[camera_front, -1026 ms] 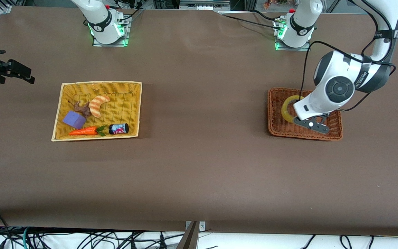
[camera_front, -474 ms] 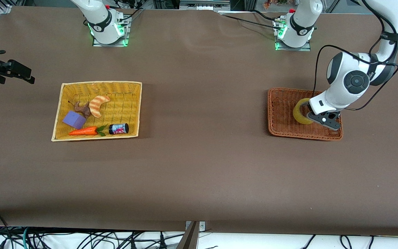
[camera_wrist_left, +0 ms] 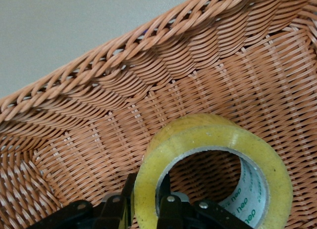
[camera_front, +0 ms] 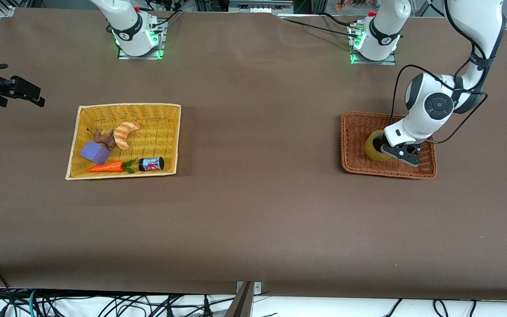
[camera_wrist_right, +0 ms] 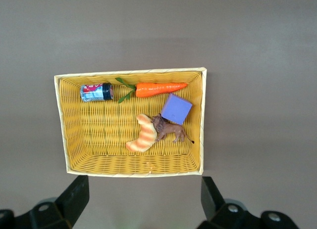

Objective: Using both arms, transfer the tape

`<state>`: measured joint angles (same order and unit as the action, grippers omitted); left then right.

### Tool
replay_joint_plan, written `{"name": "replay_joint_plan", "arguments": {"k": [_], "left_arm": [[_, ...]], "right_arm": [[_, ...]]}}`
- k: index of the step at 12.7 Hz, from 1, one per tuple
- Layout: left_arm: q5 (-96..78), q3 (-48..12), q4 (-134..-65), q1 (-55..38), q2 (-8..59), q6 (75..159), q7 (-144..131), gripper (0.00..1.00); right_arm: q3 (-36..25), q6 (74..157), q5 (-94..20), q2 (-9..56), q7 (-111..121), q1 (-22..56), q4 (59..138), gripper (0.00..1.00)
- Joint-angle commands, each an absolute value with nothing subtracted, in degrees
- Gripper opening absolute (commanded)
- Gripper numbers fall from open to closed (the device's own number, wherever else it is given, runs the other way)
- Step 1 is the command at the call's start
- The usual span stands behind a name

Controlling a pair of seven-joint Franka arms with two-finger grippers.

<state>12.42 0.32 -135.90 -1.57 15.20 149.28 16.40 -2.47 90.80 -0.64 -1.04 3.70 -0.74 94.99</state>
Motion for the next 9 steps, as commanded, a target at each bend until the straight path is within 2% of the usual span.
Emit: {"name": "replay_joint_plan", "arguments": {"k": [1, 2, 3, 4, 7, 9], "left_arm": [[13.2, 0.8, -135.4, -1.4, 16.3, 151.4, 16.5, 0.0], [13.2, 0.8, -135.3, -1.4, 16.1, 151.2, 16.6, 0.18], [13.2, 0.7, -135.1, -1.4, 15.6, 151.1, 16.4, 0.68], [13.2, 0.7, -134.7, -1.4, 14.6, 150.2, 16.7, 1.0], [9.9, 0.3, -131.0, -2.2, 9.6, 136.7, 16.5, 1.0], [1.1, -0.1, -122.5, -2.4, 7.7, 122.2, 15.7, 1.0]], "right_arm": [[-2.1, 90.8, -1.4, -1.2, 3.2, -1.2, 94.7, 1.0], [-2.1, 90.7, -1.4, -1.2, 3.2, -1.2, 94.7, 1.0], [-2.1, 90.8, -1.4, -1.2, 3.2, -1.2, 94.7, 1.0], [-2.1, 90.8, -1.3, -1.2, 3.1, -1.2, 94.7, 1.0], [-2.1, 90.6, -1.3, -1.2, 3.1, -1.2, 94.7, 1.0], [-2.0, 90.9, -1.3, -1.2, 3.2, -1.2, 94.7, 1.0]]}}
